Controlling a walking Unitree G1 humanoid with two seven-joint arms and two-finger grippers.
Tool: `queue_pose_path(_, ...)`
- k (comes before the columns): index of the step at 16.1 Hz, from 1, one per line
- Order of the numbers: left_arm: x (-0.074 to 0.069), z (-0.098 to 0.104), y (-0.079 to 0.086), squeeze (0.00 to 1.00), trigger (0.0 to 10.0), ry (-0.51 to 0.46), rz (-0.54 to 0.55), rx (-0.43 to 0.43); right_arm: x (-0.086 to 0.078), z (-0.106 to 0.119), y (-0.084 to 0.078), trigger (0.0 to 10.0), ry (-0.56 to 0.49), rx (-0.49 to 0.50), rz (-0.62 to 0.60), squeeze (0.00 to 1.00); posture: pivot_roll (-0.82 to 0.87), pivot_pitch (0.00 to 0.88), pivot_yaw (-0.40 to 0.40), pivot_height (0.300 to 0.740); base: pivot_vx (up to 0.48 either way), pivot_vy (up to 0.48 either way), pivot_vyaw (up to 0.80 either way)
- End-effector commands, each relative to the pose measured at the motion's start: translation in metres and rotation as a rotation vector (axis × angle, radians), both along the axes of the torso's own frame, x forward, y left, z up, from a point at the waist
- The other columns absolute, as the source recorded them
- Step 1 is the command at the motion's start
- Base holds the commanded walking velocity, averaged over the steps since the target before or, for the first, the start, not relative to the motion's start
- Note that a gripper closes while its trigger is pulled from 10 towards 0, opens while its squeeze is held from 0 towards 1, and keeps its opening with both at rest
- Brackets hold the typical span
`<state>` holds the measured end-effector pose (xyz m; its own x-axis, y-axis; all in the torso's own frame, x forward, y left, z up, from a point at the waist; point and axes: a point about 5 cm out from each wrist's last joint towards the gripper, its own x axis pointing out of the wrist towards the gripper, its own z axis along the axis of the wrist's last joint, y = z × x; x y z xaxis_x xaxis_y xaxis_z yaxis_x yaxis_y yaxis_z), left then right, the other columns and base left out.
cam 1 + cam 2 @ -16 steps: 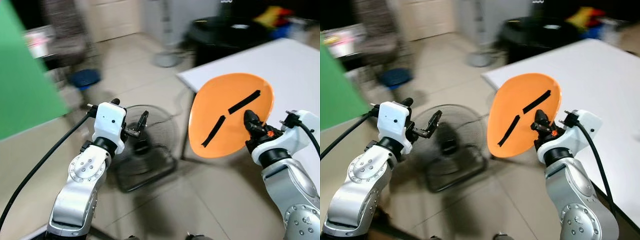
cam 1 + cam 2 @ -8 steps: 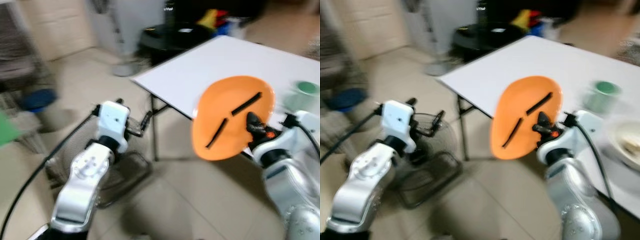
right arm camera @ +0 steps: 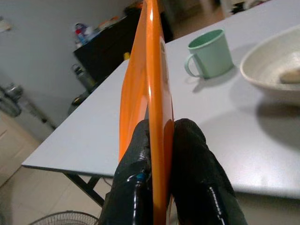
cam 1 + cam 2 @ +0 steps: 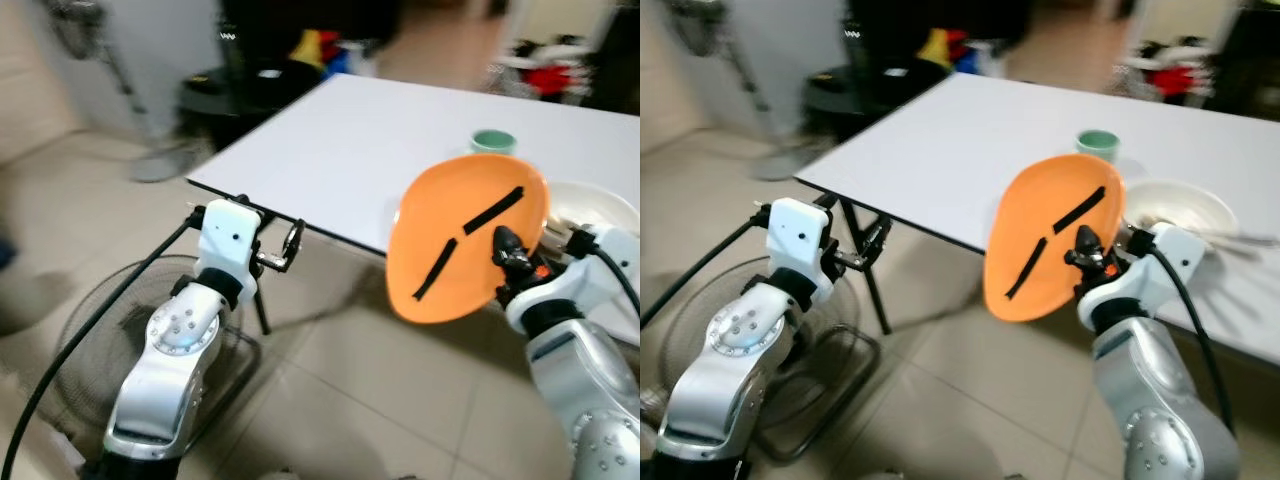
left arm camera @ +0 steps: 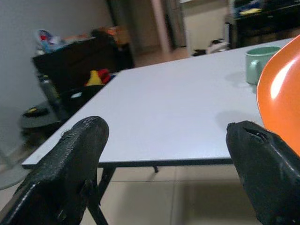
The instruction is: Setting the table
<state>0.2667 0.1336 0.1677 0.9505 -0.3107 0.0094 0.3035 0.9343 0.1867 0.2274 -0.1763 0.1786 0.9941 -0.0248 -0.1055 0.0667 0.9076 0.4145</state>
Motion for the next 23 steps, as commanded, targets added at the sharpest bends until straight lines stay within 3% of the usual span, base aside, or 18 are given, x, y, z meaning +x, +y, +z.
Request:
queue_pose_path(1,0.002,0.000,0.002,0.00,10.0,0.001,0.005,0.006,0.001,0.008,0.005,10.0,-0.040,0.000,0.032,0.00,0.06,0.000,0.080,0.740,0.000,0.386,-0.80)
queue_pose_path(5,0.002,0.001,0.003,0.00,10.0,-0.011,0.015,0.026,0.001,0.006,0.009,10.0,-0.030,0.008,0.069,0.00,0.06,0.000,0.079,0.740,0.000,-0.107,-0.52)
queue_pose_path(6,0.001,0.000,0.005,0.00,10.0,0.015,0.027,-0.031,0.002,0.004,0.009,10.0,-0.018,0.028,0.071,0.00,0.06,0.000,0.079,0.740,0.000,0.000,0.00)
queue_pose_path(12,0.000,-0.001,0.004,0.00,10.0,0.020,0.011,-0.052,0.013,-0.001,0.009,10.0,-0.012,0.074,0.162,0.00,0.05,0.000,0.076,0.740,0.000,0.000,0.00)
queue_pose_path(23,-0.005,-0.005,0.012,0.00,10.0,0.037,0.012,-0.066,0.021,0.007,0.013,10.0,-0.069,0.104,0.234,0.00,0.06,0.000,0.067,0.740,0.298,0.000,0.00)
